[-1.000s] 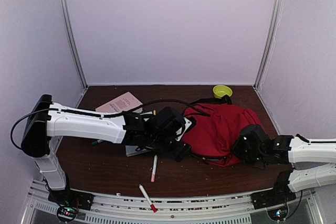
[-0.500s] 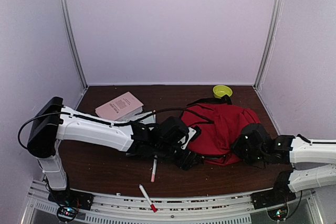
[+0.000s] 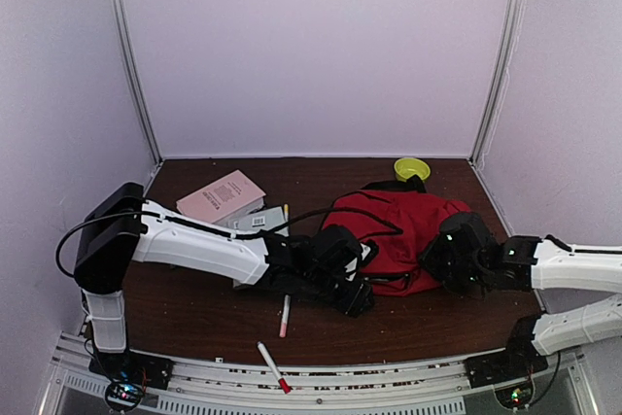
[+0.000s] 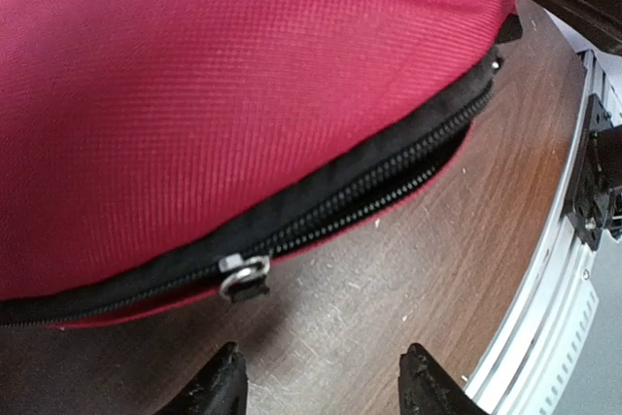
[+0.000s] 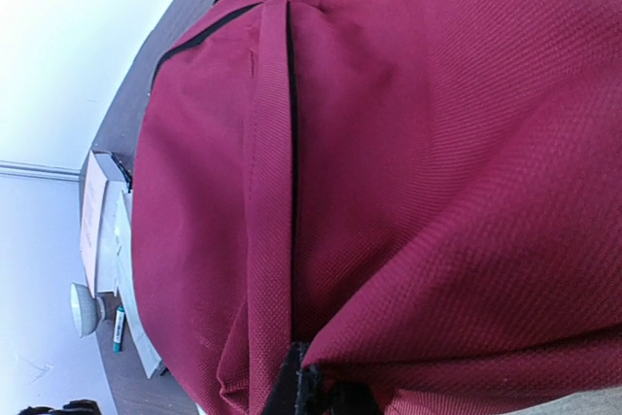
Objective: Pack the student bag
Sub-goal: Grab the largest pocket of the student bag, then unzip the largest pocket of the student bag.
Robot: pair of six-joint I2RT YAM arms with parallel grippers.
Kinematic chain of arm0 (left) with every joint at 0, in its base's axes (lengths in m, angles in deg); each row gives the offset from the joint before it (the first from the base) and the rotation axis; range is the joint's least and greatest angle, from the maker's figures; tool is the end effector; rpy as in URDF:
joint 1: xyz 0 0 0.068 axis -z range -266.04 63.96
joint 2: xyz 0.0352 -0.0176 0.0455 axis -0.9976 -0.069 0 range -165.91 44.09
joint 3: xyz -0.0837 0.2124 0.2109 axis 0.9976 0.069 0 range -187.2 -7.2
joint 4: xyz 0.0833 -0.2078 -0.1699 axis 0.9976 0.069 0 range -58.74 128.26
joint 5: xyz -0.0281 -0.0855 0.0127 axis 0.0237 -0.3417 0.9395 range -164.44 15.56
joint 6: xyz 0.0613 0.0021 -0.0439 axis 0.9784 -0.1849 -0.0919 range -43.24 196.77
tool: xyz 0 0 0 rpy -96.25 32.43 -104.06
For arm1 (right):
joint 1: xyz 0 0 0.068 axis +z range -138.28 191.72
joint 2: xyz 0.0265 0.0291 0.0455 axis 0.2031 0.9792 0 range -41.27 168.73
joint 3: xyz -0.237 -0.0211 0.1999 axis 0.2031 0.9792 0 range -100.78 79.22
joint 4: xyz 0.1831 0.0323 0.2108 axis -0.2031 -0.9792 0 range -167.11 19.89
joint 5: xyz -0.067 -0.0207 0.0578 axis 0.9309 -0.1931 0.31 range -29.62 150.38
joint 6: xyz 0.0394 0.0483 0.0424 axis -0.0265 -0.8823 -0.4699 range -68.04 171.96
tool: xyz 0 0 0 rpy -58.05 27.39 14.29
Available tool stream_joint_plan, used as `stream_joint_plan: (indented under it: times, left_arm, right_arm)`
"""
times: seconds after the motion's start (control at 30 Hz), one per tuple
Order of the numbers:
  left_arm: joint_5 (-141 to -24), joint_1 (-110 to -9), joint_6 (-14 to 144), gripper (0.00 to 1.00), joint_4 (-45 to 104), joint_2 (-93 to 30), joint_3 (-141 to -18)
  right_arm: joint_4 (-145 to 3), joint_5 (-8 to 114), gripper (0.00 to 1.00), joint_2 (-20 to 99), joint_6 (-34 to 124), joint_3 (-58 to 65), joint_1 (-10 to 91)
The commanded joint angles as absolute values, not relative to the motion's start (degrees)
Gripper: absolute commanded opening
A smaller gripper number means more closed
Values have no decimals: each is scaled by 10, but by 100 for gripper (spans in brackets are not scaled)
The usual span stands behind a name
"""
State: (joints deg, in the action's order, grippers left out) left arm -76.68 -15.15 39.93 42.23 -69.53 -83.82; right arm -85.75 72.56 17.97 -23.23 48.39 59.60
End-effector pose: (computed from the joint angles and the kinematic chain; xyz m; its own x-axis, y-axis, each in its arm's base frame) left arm 0.1553 -0.4562 0.1769 -0.7658 0.3804 -0.5185 0.6167 0.6628 -0.4247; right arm 0.1610 0.1581 0.2055 -0.7218 0.6108 -0.3254 0.2915 0.6948 0.6575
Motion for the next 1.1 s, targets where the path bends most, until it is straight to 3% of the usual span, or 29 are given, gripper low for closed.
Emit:
stream_joint_plan:
  times: [0.0,0.27,0.63,0.8,1.0,1.07]
  left_arm:
    - [-731,-151,389,55,385,-705,-862]
    - [-640,-153,375,53,414,-715,-878]
    - [-657,-157,397,39,378,-731,-890]
    - [-664,-157,403,38,373,-739,-905]
    - [-654,-157,402,6,379,-738,-911]
    - [-649,-157,399,0,388,-737,-911]
  right_arm:
    - [-845,721,0,177,-223,453,599]
    - [-848,718,0,162,-227,456,598]
    - [-836,711,0,158,-231,452,598]
    - [-838,709,0,160,-227,441,598]
    - [-840,709,0,159,-227,439,599]
    - [-842,710,0,158,-227,440,598]
